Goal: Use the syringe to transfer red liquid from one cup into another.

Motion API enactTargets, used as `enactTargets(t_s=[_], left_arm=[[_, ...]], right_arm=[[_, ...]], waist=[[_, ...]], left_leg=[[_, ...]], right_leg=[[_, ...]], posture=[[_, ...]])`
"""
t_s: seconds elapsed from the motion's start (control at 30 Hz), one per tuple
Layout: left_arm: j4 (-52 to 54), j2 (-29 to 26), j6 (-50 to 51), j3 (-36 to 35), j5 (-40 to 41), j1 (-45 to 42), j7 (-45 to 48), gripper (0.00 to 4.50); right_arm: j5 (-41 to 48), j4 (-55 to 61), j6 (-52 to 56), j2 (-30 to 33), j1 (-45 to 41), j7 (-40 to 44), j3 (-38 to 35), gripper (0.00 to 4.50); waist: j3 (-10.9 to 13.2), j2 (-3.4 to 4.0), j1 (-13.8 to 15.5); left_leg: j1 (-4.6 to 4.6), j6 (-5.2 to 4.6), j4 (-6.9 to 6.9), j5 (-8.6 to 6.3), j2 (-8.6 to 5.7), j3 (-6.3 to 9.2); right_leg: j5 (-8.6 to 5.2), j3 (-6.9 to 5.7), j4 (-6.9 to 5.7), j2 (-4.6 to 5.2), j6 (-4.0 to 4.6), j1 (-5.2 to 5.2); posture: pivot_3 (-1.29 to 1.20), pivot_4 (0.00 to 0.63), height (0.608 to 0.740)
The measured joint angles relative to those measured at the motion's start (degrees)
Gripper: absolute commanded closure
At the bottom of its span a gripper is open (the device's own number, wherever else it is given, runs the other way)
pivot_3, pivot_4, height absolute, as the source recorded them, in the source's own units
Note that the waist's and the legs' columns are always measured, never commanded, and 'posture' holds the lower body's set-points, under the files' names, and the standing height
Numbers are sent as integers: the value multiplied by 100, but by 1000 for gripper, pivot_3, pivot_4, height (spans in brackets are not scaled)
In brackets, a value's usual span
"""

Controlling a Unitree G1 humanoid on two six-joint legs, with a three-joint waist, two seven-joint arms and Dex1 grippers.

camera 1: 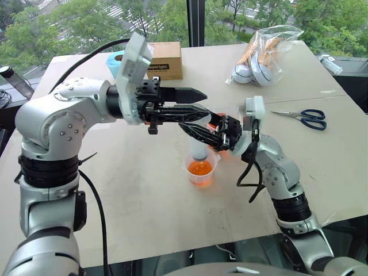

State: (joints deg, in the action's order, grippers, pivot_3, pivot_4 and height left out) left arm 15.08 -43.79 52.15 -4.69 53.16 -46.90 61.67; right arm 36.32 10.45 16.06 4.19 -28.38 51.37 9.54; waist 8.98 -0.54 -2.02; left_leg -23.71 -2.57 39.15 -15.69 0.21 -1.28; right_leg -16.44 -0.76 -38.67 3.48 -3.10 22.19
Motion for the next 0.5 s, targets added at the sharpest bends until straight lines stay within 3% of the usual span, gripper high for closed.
enactTargets(t_s=[0.5], left_arm=[[48, 43, 252, -878, 1461, -89, -977, 3006]], right_arm=[[543, 558, 562, 241, -106, -188, -48, 2914]], waist=[[0, 0, -10]], left_leg=[[1, 0, 0, 0, 1, 5]], right_leg=[[0, 10, 3, 13, 0, 0]], posture=[[0, 150, 740]])
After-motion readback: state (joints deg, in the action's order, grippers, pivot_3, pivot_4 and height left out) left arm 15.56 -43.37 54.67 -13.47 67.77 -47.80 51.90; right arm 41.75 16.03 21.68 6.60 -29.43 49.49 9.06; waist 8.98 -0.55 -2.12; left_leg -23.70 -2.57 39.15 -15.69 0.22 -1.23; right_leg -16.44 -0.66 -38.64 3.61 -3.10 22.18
